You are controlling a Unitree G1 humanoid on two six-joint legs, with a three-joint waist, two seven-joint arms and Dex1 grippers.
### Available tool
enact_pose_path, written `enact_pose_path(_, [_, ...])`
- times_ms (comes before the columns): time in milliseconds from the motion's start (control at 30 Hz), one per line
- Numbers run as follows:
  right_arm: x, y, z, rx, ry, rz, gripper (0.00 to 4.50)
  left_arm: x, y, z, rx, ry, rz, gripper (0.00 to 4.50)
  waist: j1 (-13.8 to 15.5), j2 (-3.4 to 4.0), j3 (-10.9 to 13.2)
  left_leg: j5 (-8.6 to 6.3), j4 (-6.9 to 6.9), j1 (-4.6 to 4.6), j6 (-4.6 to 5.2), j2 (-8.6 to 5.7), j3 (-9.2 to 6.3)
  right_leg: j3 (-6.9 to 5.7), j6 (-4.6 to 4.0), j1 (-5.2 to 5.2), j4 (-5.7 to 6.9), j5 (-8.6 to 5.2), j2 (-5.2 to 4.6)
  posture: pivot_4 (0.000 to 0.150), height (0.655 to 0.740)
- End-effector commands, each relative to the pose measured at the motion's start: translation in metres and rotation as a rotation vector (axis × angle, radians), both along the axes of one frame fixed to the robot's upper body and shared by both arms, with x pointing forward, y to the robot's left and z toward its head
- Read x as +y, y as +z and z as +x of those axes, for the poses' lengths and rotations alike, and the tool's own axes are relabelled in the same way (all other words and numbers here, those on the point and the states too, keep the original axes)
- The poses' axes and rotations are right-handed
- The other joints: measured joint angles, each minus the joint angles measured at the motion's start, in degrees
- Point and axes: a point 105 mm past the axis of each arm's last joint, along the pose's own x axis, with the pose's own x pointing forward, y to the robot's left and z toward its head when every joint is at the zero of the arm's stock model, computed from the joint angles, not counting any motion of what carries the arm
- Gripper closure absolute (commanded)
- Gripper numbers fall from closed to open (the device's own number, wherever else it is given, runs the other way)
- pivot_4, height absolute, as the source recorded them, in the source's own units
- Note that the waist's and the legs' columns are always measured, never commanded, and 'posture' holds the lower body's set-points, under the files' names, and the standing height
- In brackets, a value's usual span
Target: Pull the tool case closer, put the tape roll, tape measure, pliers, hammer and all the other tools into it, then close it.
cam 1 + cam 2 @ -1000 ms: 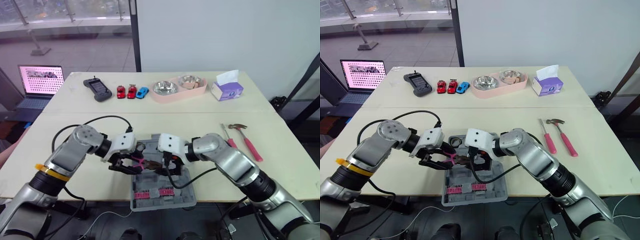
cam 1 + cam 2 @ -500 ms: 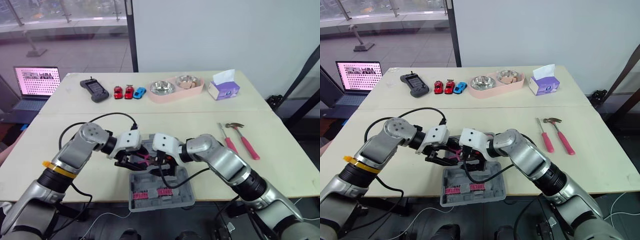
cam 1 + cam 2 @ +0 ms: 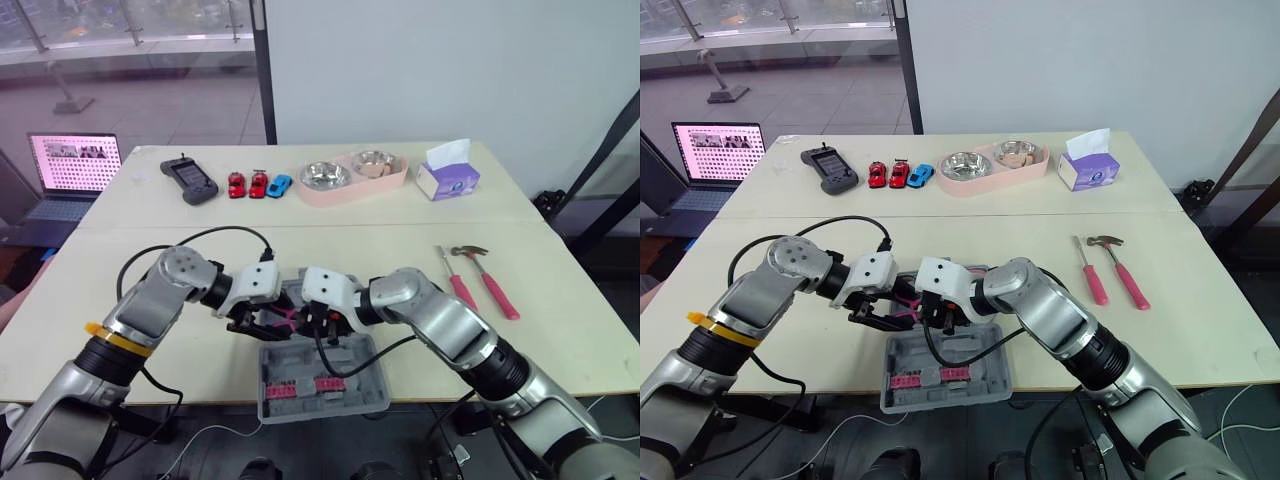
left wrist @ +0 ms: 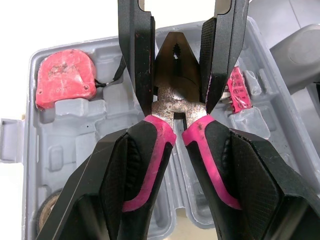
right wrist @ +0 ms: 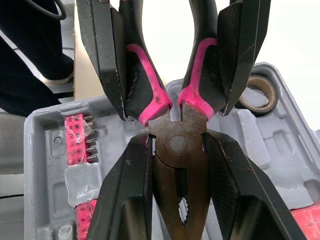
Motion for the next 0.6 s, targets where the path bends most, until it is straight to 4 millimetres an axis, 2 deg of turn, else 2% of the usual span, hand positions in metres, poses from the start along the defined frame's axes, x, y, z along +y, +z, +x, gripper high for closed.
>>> enact_pose_path(33, [0.006, 0.013, 0.0, -0.045, 0.015, 0.023, 3.51, -0.001, 0.006, 0.002, -0.025, 0.002, -0.021, 2.02, 0.0, 0.0, 0.0, 0.0, 0.0, 0.0, 0.0, 0.0, 0.0, 0.0, 0.0, 0.0, 0.0, 0.0, 0.0, 0.15, 0.74])
enact_pose_path(233, [0.005, 0.012, 0.0, -0.043, 0.019, 0.021, 3.51, -0.002, 0.004, 0.002, -0.009, 0.008, -0.045, 2.02, 0.0, 0.0, 0.0, 0.0, 0.01, 0.0, 0.0, 0.0, 0.0, 0.0, 0.0, 0.0, 0.01, 0.0, 0.0, 0.15, 0.74])
enact_pose_path(300, [0.005, 0.011, 0.0, -0.043, 0.021, 0.02, 3.51, -0.002, 0.005, 0.002, -0.006, 0.009, -0.064, 1.02, 0.0, 0.0, 0.0, 0.0, 0.02, 0.0, 0.0, 0.0, 0.0, 0.0, 0.0, 0.0, 0.01, 0.0, 0.0, 0.15, 0.74])
enact_pose_path(333, [0.005, 0.011, 0.0, -0.044, 0.022, 0.019, 3.51, -0.002, 0.006, 0.002, -0.001, 0.009, -0.071, 0.82, 0.0, 0.0, 0.0, 0.0, 0.02, 0.0, 0.0, 0.0, 0.0, 0.0, 0.0, 0.0, 0.01, 0.0, 0.0, 0.15, 0.74])
enact_pose_path(367, [0.004, 0.01, 0.0, -0.044, 0.022, 0.018, 3.51, -0.001, 0.007, 0.001, 0.005, 0.008, -0.082, 0.31, 0.0, 0.0, 0.0, 0.0, 0.03, 0.0, 0.0, 0.0, 0.0, 0.0, 0.0, 0.0, 0.02, 0.0, 0.0, 0.15, 0.74])
enact_pose_path(400, [0.003, 0.01, 0.0, -0.045, 0.022, 0.016, 3.51, -0.001, 0.008, 0.001, 0.01, 0.007, -0.09, 0.0, 0.0, 0.0, 0.0, 0.0, 0.03, 0.0, 0.0, 0.0, -0.01, 0.0, 0.0, 0.0, 0.02, 0.0, 0.0, 0.15, 0.74])
enact_pose_path(533, [-0.003, 0.005, 0.002, -0.05, 0.019, -0.001, 3.51, 0.007, 0.016, 0.003, 0.006, 0.04, -0.133, 0.0, 0.0, 0.0, 0.0, 0.0, 0.03, 0.0, 0.0, 0.0, -0.01, 0.0, 0.0, 0.0, 0.03, 0.0, 0.0, 0.15, 0.74])
enact_pose_path(600, [-0.009, 0.004, 0.003, -0.054, 0.019, -0.012, 3.51, 0.019, 0.023, 0.004, 0.015, 0.084, -0.163, 0.0, 0.0, 0.0, 0.0, 0.0, 0.03, 0.0, 0.0, 0.0, -0.01, 0.0, 0.0, 0.0, 0.03, 0.0, 0.0, 0.15, 0.74])
